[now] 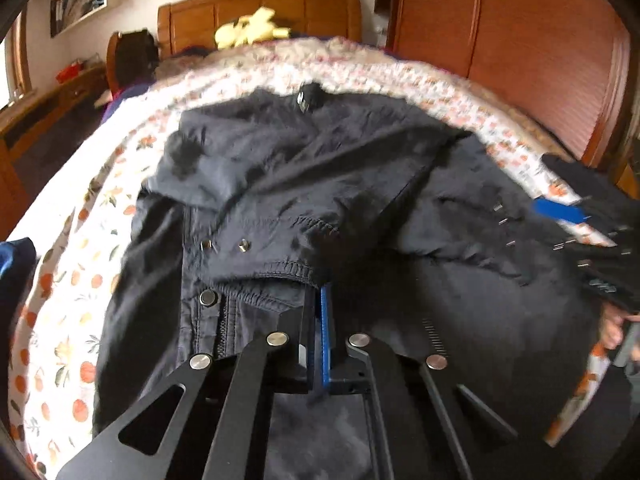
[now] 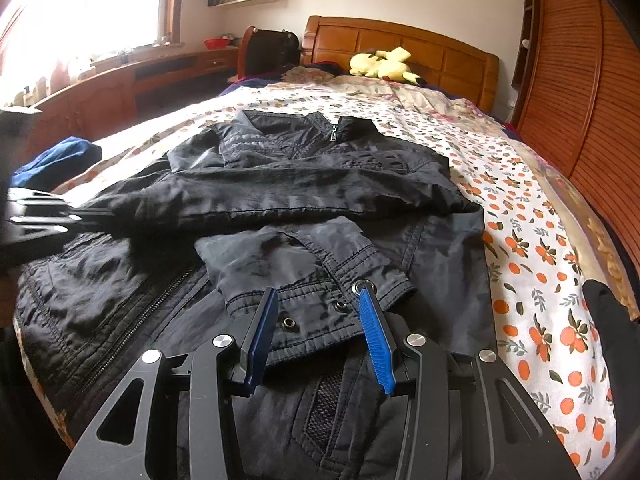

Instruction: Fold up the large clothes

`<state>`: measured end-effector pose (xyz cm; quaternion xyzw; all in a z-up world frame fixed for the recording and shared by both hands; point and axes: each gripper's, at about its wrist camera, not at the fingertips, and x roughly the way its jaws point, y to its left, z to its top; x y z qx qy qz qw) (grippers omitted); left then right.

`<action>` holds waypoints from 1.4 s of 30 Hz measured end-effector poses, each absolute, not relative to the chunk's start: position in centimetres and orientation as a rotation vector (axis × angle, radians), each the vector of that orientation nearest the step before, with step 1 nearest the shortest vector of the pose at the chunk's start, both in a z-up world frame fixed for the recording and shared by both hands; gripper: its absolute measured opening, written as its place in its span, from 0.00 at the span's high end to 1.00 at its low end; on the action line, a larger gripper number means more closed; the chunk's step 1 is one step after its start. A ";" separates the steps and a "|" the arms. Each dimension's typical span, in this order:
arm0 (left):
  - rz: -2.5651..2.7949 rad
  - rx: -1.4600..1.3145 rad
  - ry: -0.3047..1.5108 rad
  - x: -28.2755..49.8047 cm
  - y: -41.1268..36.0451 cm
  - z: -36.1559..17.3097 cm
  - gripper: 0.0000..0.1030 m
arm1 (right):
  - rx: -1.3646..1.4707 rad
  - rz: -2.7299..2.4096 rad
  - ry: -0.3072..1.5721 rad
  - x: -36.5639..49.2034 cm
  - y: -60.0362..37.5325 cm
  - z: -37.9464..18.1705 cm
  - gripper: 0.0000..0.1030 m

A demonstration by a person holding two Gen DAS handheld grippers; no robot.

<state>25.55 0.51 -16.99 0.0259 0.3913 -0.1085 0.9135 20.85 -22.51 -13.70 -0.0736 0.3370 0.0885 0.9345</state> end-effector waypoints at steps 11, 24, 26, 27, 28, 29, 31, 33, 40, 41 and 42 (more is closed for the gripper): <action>-0.226 0.066 0.736 22.7 -1.0 -14.8 0.82 | -0.147 0.183 0.691 20.7 -22.7 -13.8 0.61; -0.091 -0.004 0.672 20.2 4.7 -14.5 0.02 | -0.152 0.190 0.701 21.0 -22.3 -14.2 0.61; -0.072 -0.010 0.677 19.7 5.8 -14.8 0.02 | -0.157 0.193 0.703 21.0 -22.1 -14.3 0.61; -0.066 -0.014 0.680 19.4 6.2 -15.0 0.02 | -0.159 0.194 0.702 20.9 -22.0 -14.3 0.61; -0.059 -0.017 0.683 19.2 6.6 -15.1 0.02 | -0.161 0.196 0.703 20.9 -21.9 -14.3 0.61; -0.049 -0.018 0.688 18.8 7.1 -15.3 0.02 | -0.162 0.197 0.703 20.9 -21.9 -14.4 0.61; -0.031 -0.015 0.691 18.2 7.9 -15.6 0.02 | -0.163 0.198 0.704 20.8 -21.8 -14.4 0.60; -0.016 -0.012 0.691 17.5 8.5 -15.8 0.02 | -0.166 0.200 0.698 20.7 -21.7 -14.3 0.53; 0.017 -0.002 0.689 15.6 10.4 -16.1 0.02 | -0.193 0.219 0.674 20.1 -20.4 -14.3 0.41; 0.020 -0.002 0.689 15.5 10.5 -16.0 0.02 | -0.193 0.224 0.676 20.1 -20.2 -14.4 0.38; 0.020 -0.004 0.688 15.3 10.7 -16.0 0.02 | -0.193 0.228 0.676 20.0 -20.1 -14.4 0.31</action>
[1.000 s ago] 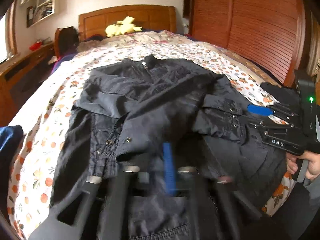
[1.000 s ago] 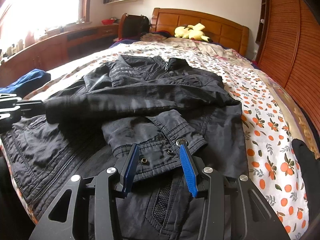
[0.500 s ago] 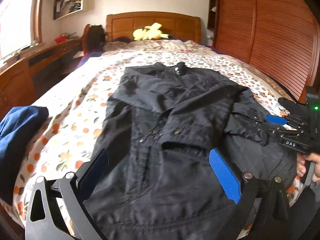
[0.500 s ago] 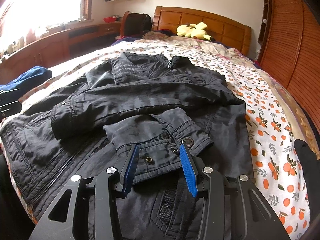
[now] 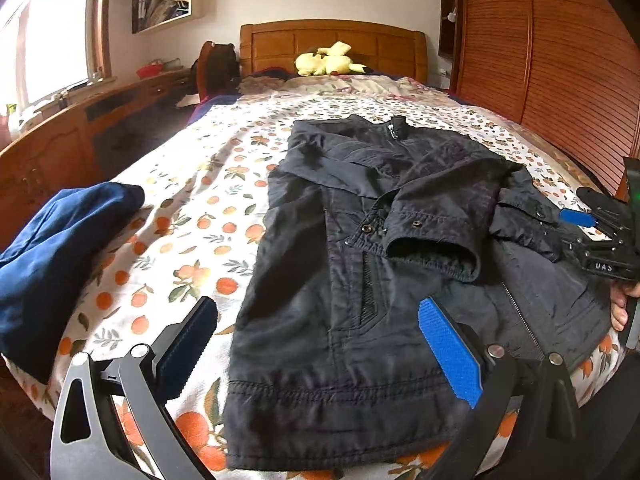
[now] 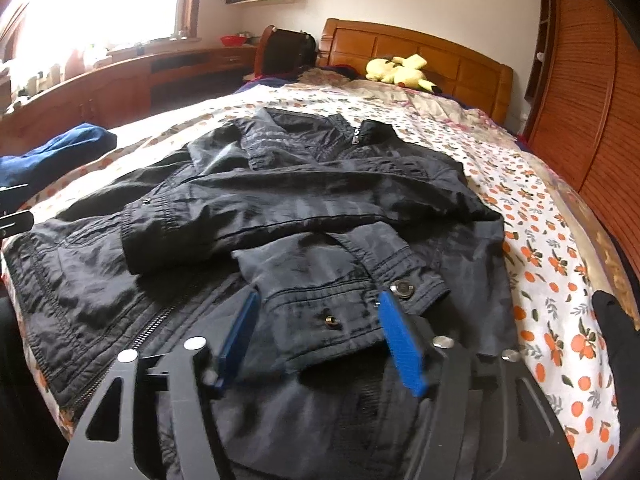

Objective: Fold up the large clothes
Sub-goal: 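Move both tools down to the jacket hem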

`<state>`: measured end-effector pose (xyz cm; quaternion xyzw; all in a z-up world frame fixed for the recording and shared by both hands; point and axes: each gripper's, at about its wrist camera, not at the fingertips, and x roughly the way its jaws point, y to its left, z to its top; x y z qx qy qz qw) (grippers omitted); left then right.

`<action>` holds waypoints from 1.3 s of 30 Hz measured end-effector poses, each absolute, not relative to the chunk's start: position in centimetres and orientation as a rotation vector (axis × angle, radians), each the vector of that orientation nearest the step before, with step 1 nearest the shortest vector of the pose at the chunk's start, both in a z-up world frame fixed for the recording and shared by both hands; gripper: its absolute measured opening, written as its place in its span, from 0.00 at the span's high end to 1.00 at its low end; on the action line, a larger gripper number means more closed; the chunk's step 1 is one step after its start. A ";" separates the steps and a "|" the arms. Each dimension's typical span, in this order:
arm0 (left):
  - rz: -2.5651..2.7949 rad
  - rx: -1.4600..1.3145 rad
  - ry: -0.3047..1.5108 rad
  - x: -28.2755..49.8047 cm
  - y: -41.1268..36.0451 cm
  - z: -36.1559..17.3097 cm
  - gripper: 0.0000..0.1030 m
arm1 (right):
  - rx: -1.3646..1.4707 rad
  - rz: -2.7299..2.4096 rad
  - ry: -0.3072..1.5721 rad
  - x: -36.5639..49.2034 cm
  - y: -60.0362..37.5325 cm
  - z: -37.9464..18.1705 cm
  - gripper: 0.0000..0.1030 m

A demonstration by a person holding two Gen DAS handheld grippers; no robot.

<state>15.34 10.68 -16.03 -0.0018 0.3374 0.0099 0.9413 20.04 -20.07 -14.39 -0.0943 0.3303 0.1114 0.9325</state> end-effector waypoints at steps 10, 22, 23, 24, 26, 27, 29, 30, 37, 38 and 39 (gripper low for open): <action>0.021 -0.010 0.693 14.4 11.9 -15.8 0.02 | -0.167 0.243 0.682 19.0 -19.8 -13.5 0.14; 0.019 -0.016 0.728 12.7 13.5 -16.6 0.02 | -0.149 0.126 0.750 13.8 -26.6 -13.3 0.14; 0.015 -0.025 0.729 12.5 13.7 -16.6 0.02 | -0.144 0.109 0.762 13.5 -27.3 -13.5 0.14; 0.012 -0.031 0.730 12.3 14.0 -16.7 0.02 | -0.137 0.096 0.775 13.2 -28.0 -13.7 0.15; 0.008 -0.037 0.733 12.1 14.3 -16.8 0.02 | -0.106 0.079 0.804 12.7 -29.4 -14.2 0.21; 0.006 -0.036 0.735 12.1 14.4 -16.8 0.02 | -0.089 0.072 0.820 12.4 -30.0 -14.5 0.25; 0.005 -0.033 0.738 12.0 14.7 -16.9 0.02 | -0.083 0.062 0.831 12.0 -30.5 -14.8 0.30; 0.005 -0.031 0.737 12.0 14.8 -16.9 0.02 | -0.083 0.057 0.833 11.7 -30.6 -14.9 0.32; 0.010 -0.031 0.745 11.0 15.3 -17.1 0.02 | -0.062 0.065 0.879 10.7 -30.3 -16.6 0.36; 0.010 -0.032 0.749 10.9 15.5 -17.2 0.02 | -0.069 0.058 0.879 10.6 -30.2 -16.7 0.38; 0.009 -0.032 0.752 10.8 15.6 -17.2 0.02 | -0.070 0.051 0.875 10.5 -30.2 -16.6 0.40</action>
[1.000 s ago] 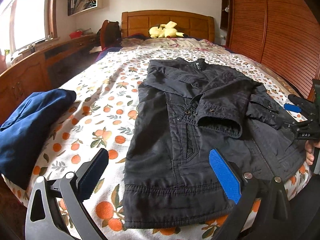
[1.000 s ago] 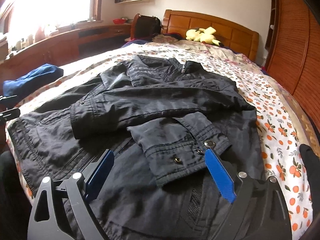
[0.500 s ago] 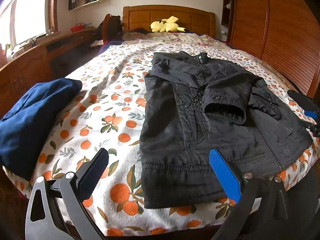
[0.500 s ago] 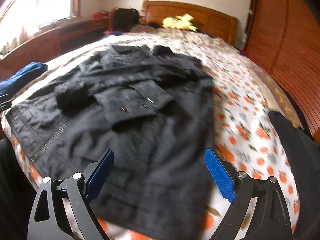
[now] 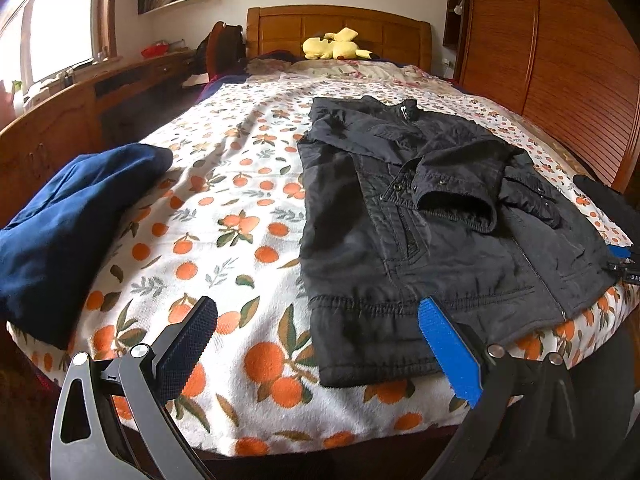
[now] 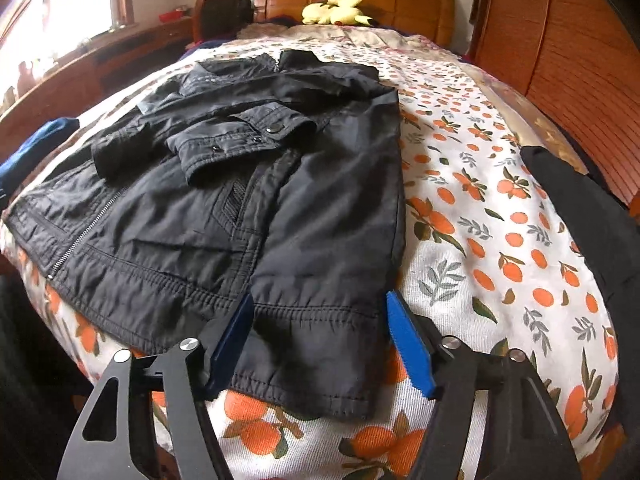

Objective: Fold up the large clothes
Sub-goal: 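Move both tools down to the jacket hem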

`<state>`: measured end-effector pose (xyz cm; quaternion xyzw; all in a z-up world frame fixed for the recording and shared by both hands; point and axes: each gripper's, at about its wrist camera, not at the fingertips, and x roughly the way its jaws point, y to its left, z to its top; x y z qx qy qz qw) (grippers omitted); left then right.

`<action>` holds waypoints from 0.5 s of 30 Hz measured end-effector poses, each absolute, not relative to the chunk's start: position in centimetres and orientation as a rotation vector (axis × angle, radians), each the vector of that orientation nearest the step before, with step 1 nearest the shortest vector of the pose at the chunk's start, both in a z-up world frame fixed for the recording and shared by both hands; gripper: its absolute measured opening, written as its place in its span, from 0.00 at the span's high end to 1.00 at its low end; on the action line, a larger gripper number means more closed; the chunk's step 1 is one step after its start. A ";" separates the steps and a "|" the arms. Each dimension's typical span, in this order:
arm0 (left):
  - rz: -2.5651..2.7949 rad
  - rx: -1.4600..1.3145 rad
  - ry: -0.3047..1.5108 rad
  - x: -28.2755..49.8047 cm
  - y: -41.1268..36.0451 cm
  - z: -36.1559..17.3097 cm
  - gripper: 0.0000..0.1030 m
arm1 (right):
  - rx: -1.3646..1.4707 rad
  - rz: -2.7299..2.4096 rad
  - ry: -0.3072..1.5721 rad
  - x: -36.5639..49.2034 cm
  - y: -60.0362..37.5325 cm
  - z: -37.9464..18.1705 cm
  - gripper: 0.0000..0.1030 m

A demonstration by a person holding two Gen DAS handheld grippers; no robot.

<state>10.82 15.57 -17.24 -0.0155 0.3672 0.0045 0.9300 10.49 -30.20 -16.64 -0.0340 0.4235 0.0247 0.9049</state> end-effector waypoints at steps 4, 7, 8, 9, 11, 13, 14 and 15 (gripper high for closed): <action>-0.005 -0.045 0.772 10.4 16.1 -17.8 0.18 | -0.046 0.052 0.862 10.2 -30.5 -16.0 0.40; -0.019 -0.062 0.792 10.0 16.4 -18.3 0.33 | -0.038 0.041 0.860 9.9 -30.9 -15.9 0.40; -0.024 -0.067 0.799 10.0 16.5 -18.5 0.37 | -0.034 0.035 0.861 9.8 -31.0 -16.0 0.40; -0.030 -0.071 0.803 9.9 16.5 -18.7 0.43 | -0.027 0.034 0.865 9.7 -31.2 -16.1 0.40; -0.047 -0.079 0.803 9.6 16.3 -18.9 0.50 | -0.014 0.034 0.879 9.4 -31.6 -16.6 0.40; -0.062 -0.086 0.805 9.3 16.0 -19.1 0.58 | -0.019 0.036 0.887 9.1 -31.5 -16.9 0.40; -0.073 -0.090 0.808 9.2 15.7 -19.2 0.59 | -0.023 0.036 0.889 9.1 -31.4 -16.9 0.40; -0.079 -0.093 0.810 9.1 15.6 -19.3 0.59 | -0.025 0.037 0.889 9.0 -31.2 -16.9 0.40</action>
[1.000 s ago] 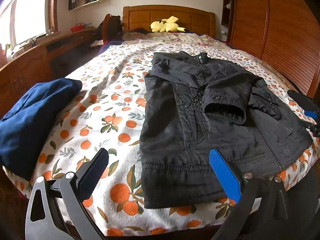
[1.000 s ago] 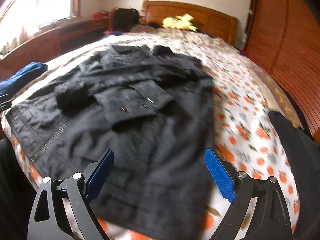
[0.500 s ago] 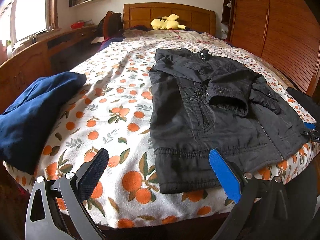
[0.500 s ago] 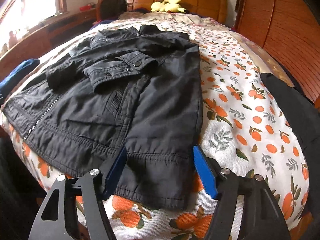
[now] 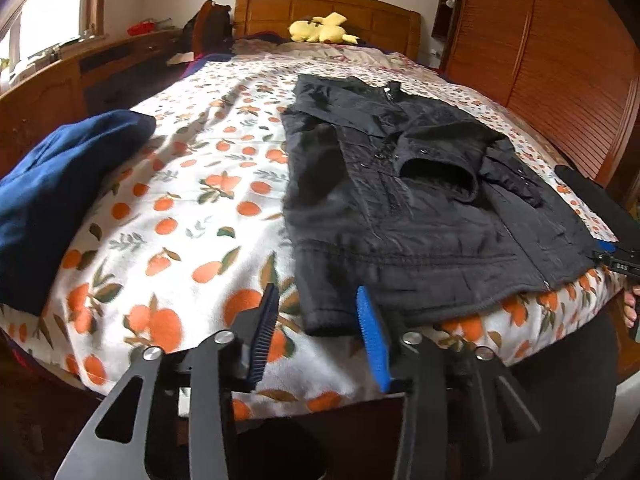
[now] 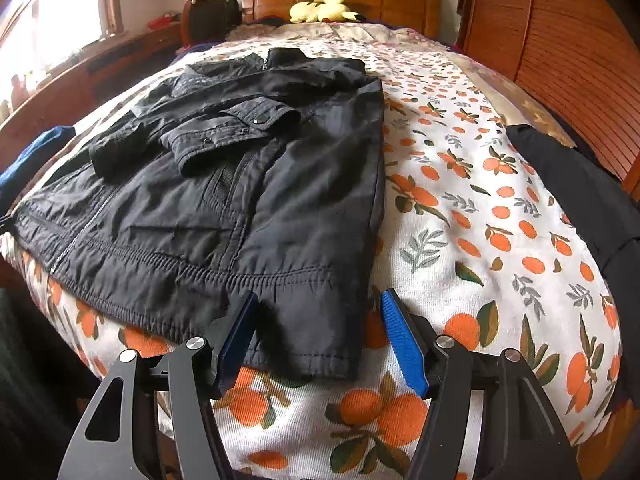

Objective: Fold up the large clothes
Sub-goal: 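Move both tools down to the jacket hem, then grasp the jacket hem with the left tool while the right tool grasps it too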

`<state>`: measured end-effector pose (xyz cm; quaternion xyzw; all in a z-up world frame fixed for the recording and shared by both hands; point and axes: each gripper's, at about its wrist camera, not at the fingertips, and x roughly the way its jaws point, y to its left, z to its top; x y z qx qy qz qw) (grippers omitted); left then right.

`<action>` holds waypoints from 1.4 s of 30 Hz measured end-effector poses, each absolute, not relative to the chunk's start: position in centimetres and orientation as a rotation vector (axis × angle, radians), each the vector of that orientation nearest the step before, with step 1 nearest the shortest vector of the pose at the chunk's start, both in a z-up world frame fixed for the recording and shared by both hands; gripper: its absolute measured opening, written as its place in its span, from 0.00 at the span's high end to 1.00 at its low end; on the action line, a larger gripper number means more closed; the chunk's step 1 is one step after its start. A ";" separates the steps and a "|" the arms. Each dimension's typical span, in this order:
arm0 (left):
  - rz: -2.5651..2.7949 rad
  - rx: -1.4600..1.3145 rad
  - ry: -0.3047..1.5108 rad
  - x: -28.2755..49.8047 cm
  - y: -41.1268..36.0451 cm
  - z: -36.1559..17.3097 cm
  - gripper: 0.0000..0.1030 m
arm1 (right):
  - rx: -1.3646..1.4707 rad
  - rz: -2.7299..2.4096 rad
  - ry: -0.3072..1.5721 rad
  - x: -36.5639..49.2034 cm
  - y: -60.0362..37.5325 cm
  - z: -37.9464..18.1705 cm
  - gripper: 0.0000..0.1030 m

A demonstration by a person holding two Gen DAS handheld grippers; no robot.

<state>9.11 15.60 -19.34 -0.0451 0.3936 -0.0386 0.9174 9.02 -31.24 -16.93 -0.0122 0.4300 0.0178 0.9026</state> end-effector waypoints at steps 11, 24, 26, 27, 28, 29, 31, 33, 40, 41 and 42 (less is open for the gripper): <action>-0.090 -0.142 0.830 9.7 15.6 -20.4 0.58 | -0.012 0.089 0.835 8.6 -29.8 -15.8 0.47; -0.109 -0.156 0.812 10.2 15.3 -19.4 0.93 | 0.101 0.094 0.848 9.1 -32.0 -16.8 0.77; -0.118 -0.155 0.788 10.0 15.1 -18.2 0.95 | 0.148 0.128 0.826 9.1 -32.5 -16.0 0.83; -0.121 -0.154 0.772 9.8 15.0 -17.5 0.95 | 0.160 0.139 0.813 9.1 -32.6 -15.5 0.86; -0.126 -0.158 0.748 9.7 14.9 -16.6 0.95 | 0.158 0.146 0.795 9.1 -32.5 -14.8 0.89; -0.140 -0.171 0.716 9.5 14.8 -15.1 0.95 | 0.146 0.149 0.777 9.1 -32.3 -14.0 0.92; -0.149 -0.175 0.679 9.3 14.5 -13.2 0.96 | 0.129 0.152 0.734 8.9 -31.7 -12.0 0.96; -0.172 -0.203 0.629 9.0 14.2 -10.6 0.96 | 0.106 0.144 0.693 8.6 -31.3 -9.8 0.96; -0.194 -0.188 0.446 6.9 12.9 -1.6 0.97 | 0.052 0.149 0.521 6.2 -31.0 -0.8 0.97; -0.194 -0.187 0.429 6.5 13.0 -0.7 0.97 | 0.043 0.151 0.499 5.6 -31.1 0.5 0.97; -0.196 -0.185 0.405 6.0 12.9 0.5 0.97 | 0.038 0.151 0.484 5.3 -31.2 1.2 0.97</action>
